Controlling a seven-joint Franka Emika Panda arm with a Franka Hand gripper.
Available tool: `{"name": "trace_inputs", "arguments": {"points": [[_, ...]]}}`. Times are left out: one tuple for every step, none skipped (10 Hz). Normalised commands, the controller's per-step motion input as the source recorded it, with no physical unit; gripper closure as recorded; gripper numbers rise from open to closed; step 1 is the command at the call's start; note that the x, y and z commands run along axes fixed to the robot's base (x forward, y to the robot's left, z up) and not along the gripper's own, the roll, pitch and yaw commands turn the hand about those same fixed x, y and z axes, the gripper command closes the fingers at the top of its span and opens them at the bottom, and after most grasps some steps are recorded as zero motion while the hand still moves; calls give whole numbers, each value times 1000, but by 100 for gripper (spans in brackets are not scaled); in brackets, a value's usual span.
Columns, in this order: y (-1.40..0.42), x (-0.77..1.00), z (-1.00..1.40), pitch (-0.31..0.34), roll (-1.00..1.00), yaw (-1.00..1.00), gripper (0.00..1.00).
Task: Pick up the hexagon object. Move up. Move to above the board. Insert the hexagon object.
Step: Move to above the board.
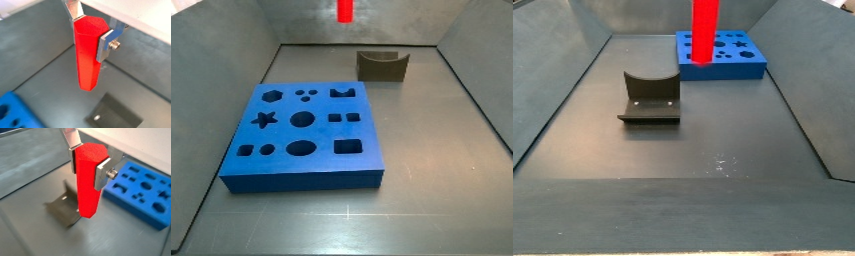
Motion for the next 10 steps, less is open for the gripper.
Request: {"name": "trace_inputs", "arguments": {"points": [[-1000, -50, 248, 265, 289, 27, 100], [-1000, -47, 247, 190, 190, 13, 100], [-1000, -43, 247, 143, 118, 12, 100], [-1000, -42, 255, 93, 73, 10, 100], [-1000, -40, 258, 65, 50, 11, 100], [-1000, -36, 263, 47, 28, 8, 100], [-1000, -35, 266, 48, 17, 8, 100], [-1000, -29, 278, 51, 3, 7, 100], [-1000, -28, 281, 53, 0, 10, 100], [-1000, -21, 287, 56, 1, 12, 100]]}}
